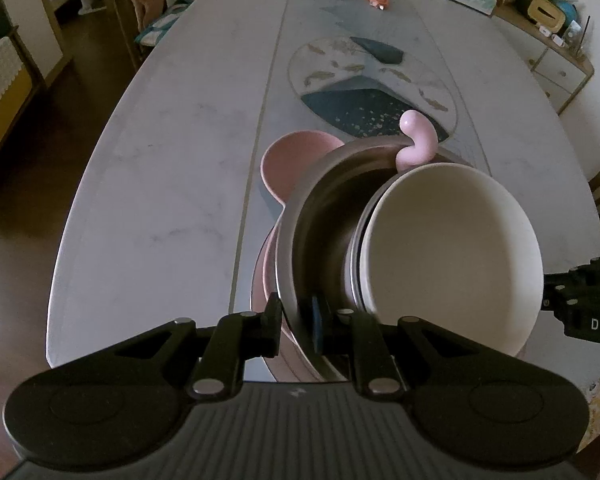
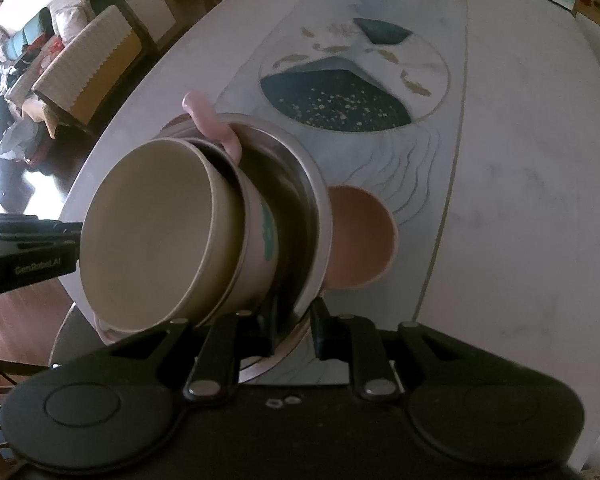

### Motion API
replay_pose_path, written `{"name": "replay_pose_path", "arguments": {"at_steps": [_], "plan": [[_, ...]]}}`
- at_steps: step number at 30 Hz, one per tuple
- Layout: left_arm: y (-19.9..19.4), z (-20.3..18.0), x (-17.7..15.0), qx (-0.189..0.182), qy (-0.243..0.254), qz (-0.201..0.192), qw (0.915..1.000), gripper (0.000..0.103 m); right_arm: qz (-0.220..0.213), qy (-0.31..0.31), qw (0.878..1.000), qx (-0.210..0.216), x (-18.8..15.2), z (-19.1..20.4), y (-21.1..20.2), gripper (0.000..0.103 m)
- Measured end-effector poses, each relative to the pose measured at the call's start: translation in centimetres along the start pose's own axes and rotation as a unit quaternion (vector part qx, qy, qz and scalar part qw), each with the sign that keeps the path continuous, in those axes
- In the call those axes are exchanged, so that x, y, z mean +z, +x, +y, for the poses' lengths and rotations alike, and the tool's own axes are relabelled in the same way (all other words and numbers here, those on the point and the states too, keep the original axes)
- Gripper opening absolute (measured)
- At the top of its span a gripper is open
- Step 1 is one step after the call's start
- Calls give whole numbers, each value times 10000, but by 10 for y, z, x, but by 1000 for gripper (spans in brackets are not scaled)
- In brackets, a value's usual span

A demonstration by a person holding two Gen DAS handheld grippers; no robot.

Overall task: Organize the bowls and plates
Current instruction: 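Carry the nested steel bowl stack onto the pink bear plate stack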

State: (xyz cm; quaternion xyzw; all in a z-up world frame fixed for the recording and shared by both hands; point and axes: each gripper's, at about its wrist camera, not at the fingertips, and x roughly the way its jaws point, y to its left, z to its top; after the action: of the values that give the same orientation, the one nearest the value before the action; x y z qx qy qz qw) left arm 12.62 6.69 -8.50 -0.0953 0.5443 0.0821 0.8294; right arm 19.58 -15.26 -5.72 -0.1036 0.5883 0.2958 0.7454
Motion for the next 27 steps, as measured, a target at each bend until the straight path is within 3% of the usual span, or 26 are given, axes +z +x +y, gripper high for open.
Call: {"name": "replay_pose_path", "arguments": {"at_steps": [12, 21, 27], "plan": [[3, -1, -1, 6, 24, -39, 10000, 14, -35, 19, 10000, -30, -2, -2, 3, 19], [2, -6, -5, 167, 70, -104, 9998, 15, -169, 34, 9998, -39, -5, -6, -3, 26], [-2, -9, -9, 277, 124, -163, 9994, 26, -293, 75, 9995, 31, -11, -10, -9, 32]]}}
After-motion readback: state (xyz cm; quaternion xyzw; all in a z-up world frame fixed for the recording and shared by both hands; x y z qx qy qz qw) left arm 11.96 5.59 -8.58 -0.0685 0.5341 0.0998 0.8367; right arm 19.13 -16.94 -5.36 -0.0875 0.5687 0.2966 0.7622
